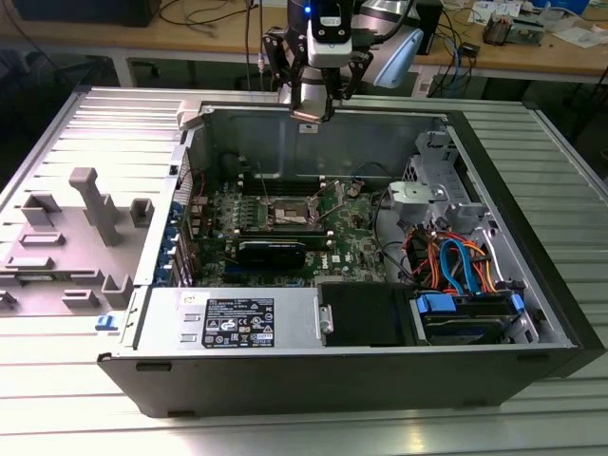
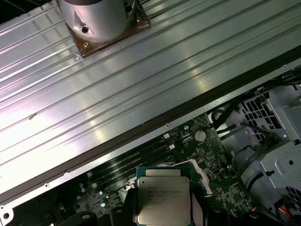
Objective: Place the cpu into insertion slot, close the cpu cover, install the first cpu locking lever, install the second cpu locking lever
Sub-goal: 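Place the cpu into insertion slot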
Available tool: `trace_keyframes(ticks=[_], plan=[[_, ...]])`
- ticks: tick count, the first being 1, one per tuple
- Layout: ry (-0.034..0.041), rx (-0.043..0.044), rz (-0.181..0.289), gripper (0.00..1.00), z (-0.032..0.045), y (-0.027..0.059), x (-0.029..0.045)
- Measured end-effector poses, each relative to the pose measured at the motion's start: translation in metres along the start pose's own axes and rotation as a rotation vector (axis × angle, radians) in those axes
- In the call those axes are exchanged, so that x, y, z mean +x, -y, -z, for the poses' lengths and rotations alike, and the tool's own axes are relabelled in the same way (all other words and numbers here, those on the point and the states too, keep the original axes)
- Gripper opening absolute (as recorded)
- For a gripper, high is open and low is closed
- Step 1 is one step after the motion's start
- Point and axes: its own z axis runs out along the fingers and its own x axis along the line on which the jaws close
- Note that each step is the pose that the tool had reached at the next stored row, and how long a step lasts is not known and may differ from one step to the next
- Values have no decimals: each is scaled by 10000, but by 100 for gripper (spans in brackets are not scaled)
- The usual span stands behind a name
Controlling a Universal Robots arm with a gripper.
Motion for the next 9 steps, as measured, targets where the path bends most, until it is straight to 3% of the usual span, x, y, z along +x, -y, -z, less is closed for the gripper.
trace_keyframes(ticks=[9], plan=[[21, -4, -254, 54, -7, 1, 0]])
